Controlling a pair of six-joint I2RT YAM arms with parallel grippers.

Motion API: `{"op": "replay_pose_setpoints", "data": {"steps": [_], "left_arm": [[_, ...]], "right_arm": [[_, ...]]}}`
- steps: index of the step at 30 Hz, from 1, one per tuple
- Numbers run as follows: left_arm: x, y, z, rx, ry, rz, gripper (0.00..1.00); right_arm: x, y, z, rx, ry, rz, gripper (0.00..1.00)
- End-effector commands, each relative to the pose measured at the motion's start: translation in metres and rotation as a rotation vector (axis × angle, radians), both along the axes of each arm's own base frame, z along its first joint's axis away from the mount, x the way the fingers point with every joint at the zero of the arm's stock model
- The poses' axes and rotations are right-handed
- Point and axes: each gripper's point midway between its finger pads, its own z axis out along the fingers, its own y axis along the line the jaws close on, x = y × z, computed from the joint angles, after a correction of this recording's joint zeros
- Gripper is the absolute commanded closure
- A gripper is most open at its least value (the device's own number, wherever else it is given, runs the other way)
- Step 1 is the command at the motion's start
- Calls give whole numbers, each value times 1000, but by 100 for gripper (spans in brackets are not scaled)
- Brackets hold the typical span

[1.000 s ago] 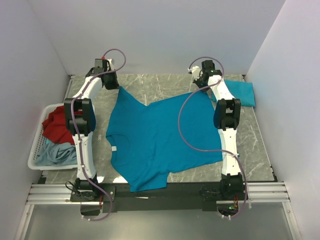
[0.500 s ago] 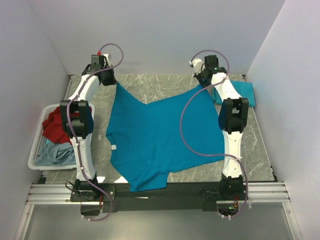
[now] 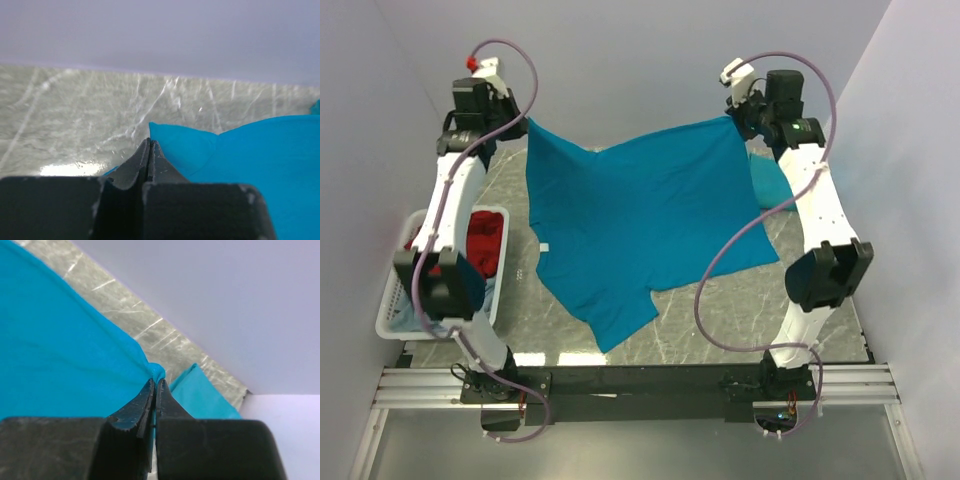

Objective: Fold and stack the t-shirts
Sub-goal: Flatten the tshirt out

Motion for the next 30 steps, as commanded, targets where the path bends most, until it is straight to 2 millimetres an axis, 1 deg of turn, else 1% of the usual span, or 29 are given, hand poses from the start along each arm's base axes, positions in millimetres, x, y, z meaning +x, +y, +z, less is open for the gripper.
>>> {"op": "replay_pose_setpoints", "data": {"steps": [1,2,3,4,5,6,7,8,9,10,11,12,13,14,15,17,18,20,21,24,26,27,29,30], "left_arm": [[-40,11,105,22,-265,47,100],[-64,12,142,17,-353,55,100],[-76,13,157,9,-391,64,100],[-88,13,167,5,-419,70,100],[-116,13,197,-2,-496,71,100],[-130,13,214,-12,-548,73,100],[-142,12,222,-17,-580,66,100],[-171,11,246,-25,-652,64,100],[-185,11,258,-34,-696,66,100],[-200,10,270,-39,-733,59,100],[-228,10,289,-43,-797,54,100],[-243,9,301,-50,-838,48,100],[-259,8,313,-55,-877,45,100],[-283,7,326,-58,-929,38,100],[-296,6,335,-64,-960,32,100],[-334,5,357,-68,-1047,18,100],[-348,4,366,-73,-1081,13,100],[-372,3,377,-77,-1126,1,100],[-385,2,385,-80,-1153,-2,100],[-404,0,393,-86,-1188,-15,100],[-409,0,395,-88,-1197,-19,100],[-409,0,395,-90,-1198,-20,100],[-404,0,392,-89,-1186,-17,100],[-394,0,386,-89,-1166,-15,100]], "right_arm": [[-38,3,69,18,-136,23,100],[-46,2,82,15,-161,21,100],[-64,0,105,13,-208,18,100],[-75,-2,122,16,-243,15,100],[-85,-2,134,20,-269,16,100],[-107,-6,159,28,-323,14,100],[-119,-8,172,33,-355,8,100],[-132,-10,184,38,-385,5,100],[-156,-14,207,50,-444,2,100],[-169,-17,218,53,-476,-8,100],[-182,-19,229,59,-507,-10,100],[-208,-23,251,70,-574,-17,100],[-221,-26,260,77,-604,-23,100],[-232,-31,268,79,-633,-39,100],[-256,-35,283,92,-686,-46,100],[-280,-40,297,105,-738,-61,100],[-299,-44,308,115,-776,-67,100],[-316,-48,317,126,-806,-82,100],[-328,-51,324,131,-830,-90,100],[-342,-56,330,134,-857,-108,100],[-345,-59,331,131,-863,-119,100],[-340,-59,327,126,-853,-126,100],[-336,-60,321,119,-839,-132,100],[-324,-58,311,114,-812,-132,100]]}}
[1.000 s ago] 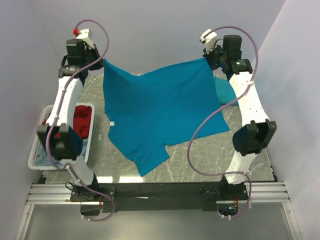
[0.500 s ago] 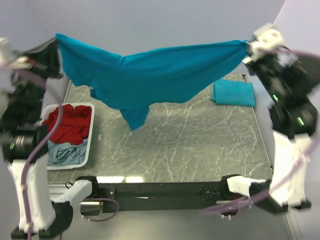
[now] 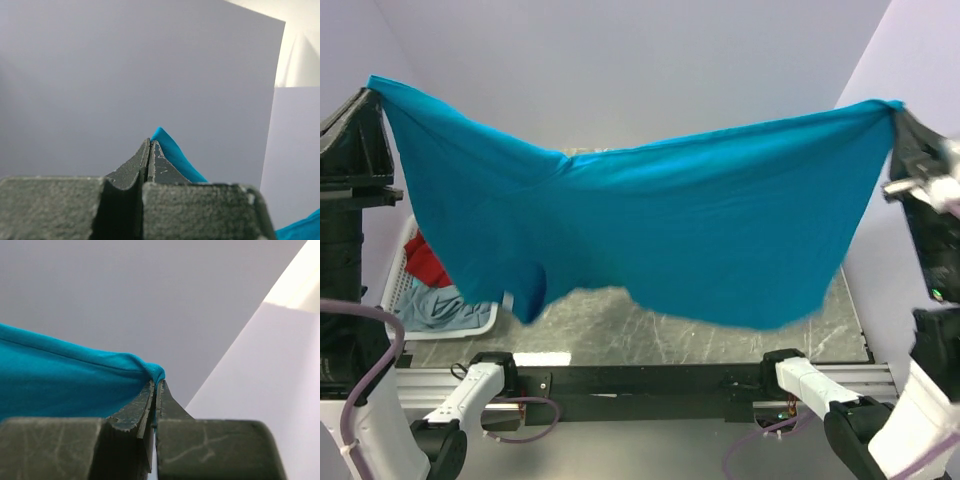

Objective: Fold and stack the t-shirts
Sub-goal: Flatten the tshirt out

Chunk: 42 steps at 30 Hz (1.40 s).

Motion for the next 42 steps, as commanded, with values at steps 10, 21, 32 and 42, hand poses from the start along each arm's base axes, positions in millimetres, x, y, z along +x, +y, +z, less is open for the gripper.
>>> {"op": "replay_pose_setpoints", "data": {"steps": [10,21,32,42], "left_arm": [[161,-2,-140,-12,387,-12,100],[350,-10,-439,-67,1075,-50,100],[484,3,-549,-4,1327,38,100],[491,-4,-514,31,1247,-9,100]], "right_arm": [[157,11,-163,-11,377,-29,100],[318,56,-431,-79,917,184,100],[437,62,-545,-158,1110,-9,100],[454,43,-521,-82,1012,-68,100]]}}
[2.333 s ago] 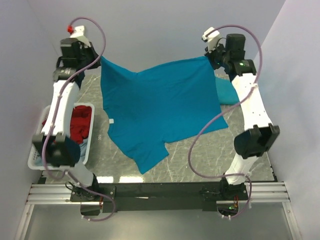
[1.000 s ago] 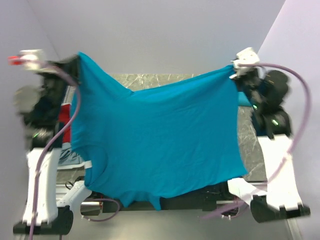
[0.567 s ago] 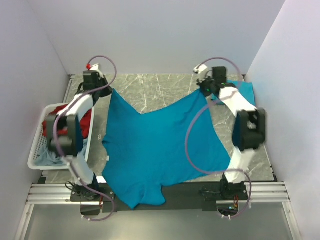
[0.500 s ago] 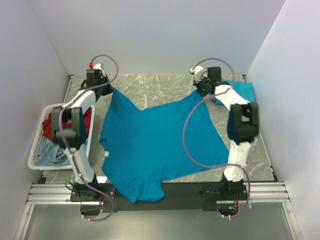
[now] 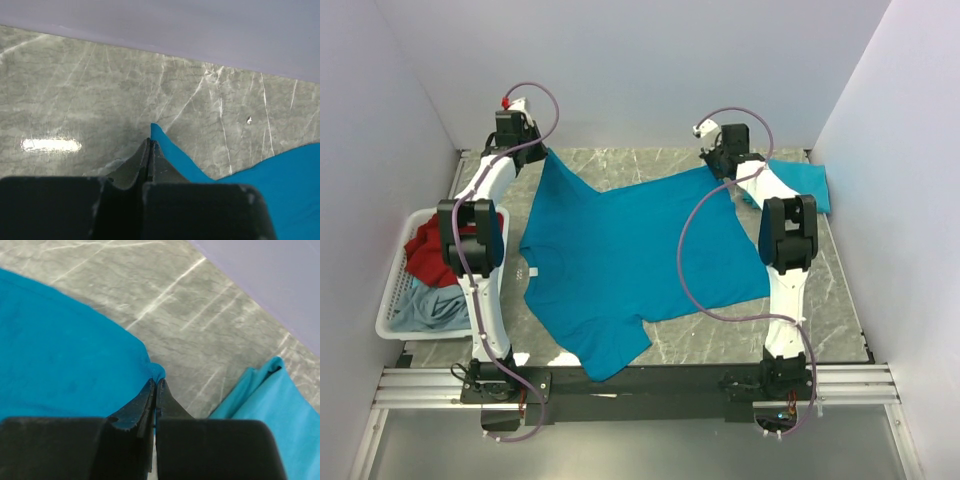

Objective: Fold and stack the t-shirts
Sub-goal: Flatten the tshirt out, then fold the tshirt

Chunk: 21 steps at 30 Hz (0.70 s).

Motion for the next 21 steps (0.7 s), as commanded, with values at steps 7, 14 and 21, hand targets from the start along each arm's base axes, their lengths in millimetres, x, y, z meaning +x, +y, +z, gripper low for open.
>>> {"op": "replay_pose_setpoints", "data": {"steps": [7,14,21], "left_arm": [[-53,-9,75,4,-126,-85,100],[-103,-15,82,-23,-109,-111,100],[-152,-19,93,-51,-128,-116,100]], "right_arm": [[-10,-22,75,98,-162,-32,100],[-37,-27,70,135,-145,-21,100],[-57,-33,68,161,-130,-22,100]]}}
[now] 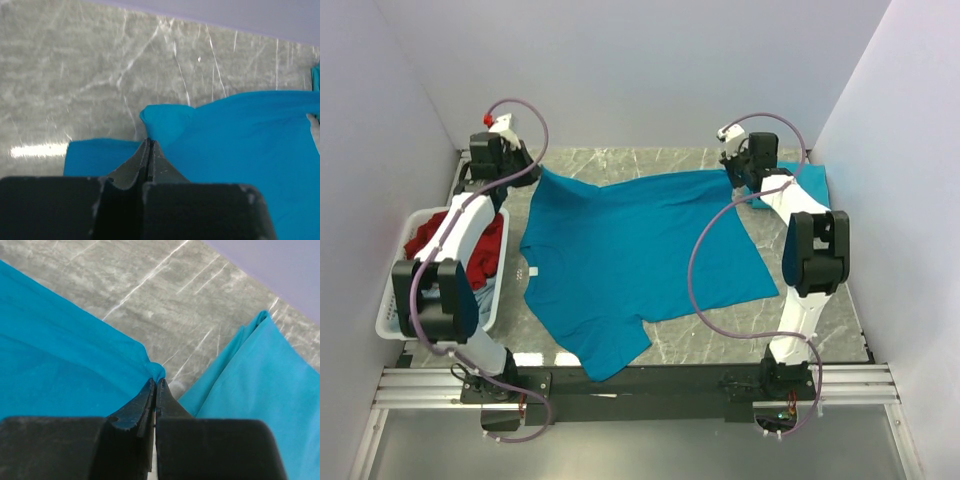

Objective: Fold and stack the t-shirts
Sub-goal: Fold the tshirt

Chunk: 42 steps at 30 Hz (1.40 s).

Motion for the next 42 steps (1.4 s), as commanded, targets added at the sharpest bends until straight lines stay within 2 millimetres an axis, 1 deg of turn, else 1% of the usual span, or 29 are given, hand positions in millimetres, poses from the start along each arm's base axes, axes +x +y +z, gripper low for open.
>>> {"op": "replay_pose_setpoints", "data": {"steps": [1,2,3,5,6,7,8,9,10,11,12,13,14,15,16,17,18,19,20,21,22,23,25,26,32,34,35,38,42], "left_arm": [[-21,-5,15,-23,-40,-25,100],[-26,-5,13,-22,-30,-28,100],[-31,-4,18,-19,-41,-25,100],[-38,-4,13,-11,-28,-27,100],[-42,-3,16,-10,-36,-27,100],[-46,-3,13,-8,-28,-28,100],[-49,-3,14,-6,-30,-29,100],[-52,-4,14,-6,-29,-32,100],[-55,-4,11,-7,-21,-34,100],[-58,-4,15,-10,-30,-36,100],[-60,-6,15,-14,-29,-42,100],[-64,-7,13,-20,-24,-46,100],[-67,-7,16,-23,-31,-48,100],[-72,-9,12,-29,-18,-52,100],[-74,-10,12,-35,-17,-58,100],[-79,-10,15,-38,-26,-60,100],[-82,-12,15,-42,-25,-65,100],[-87,-14,8,-48,-6,-73,100],[-91,-14,9,-50,-6,-76,100],[-95,-15,4,-52,6,-78,100],[-98,-16,2,-56,9,-83,100],[-101,-17,3,-60,4,-88,100],[-106,-18,-2,-66,14,-90,100],[-109,-20,-2,-75,17,-101,100],[-123,-26,-5,-108,31,-121,100],[-128,-28,-9,-117,45,-131,100],[-130,-29,-8,-123,43,-135,100],[-137,-31,-13,-127,63,-140,100],[-143,-29,-26,-116,99,-122,100]], "right_arm": [[-7,-3,29,31,-72,1,100],[-8,-3,30,31,-73,3,100],[-11,-3,30,34,-72,5,100],[-18,-5,30,35,-72,5,100],[-20,-5,30,38,-73,7,100],[-25,-6,31,36,-75,5,100],[-26,-8,31,34,-77,3,100],[-28,-10,35,36,-86,-2,100],[-31,-12,32,34,-79,-5,100],[-33,-13,31,35,-79,-5,100],[-35,-15,35,37,-88,-9,100],[-38,-15,32,37,-79,-7,100],[-39,-15,31,37,-76,-7,100],[-41,-15,33,34,-80,-3,100],[-44,-16,29,34,-71,-5,100],[-45,-16,29,33,-70,-4,100],[-47,-15,31,34,-73,-2,100],[-50,-15,27,34,-62,-2,100],[-51,-15,26,34,-61,2,100],[-53,-15,28,32,-65,5,100],[-56,-15,23,32,-56,5,100],[-58,-15,23,29,-56,6,100],[-61,-15,19,27,-48,6,100],[-61,-27,18,27,-46,-18,100],[-63,-31,14,21,-37,-34,100],[-62,-34,13,17,-34,-40,100],[-62,-35,12,17,-31,-43,100],[-62,-35,8,18,-19,-42,100],[-65,-33,4,20,-6,-26,100]]}}
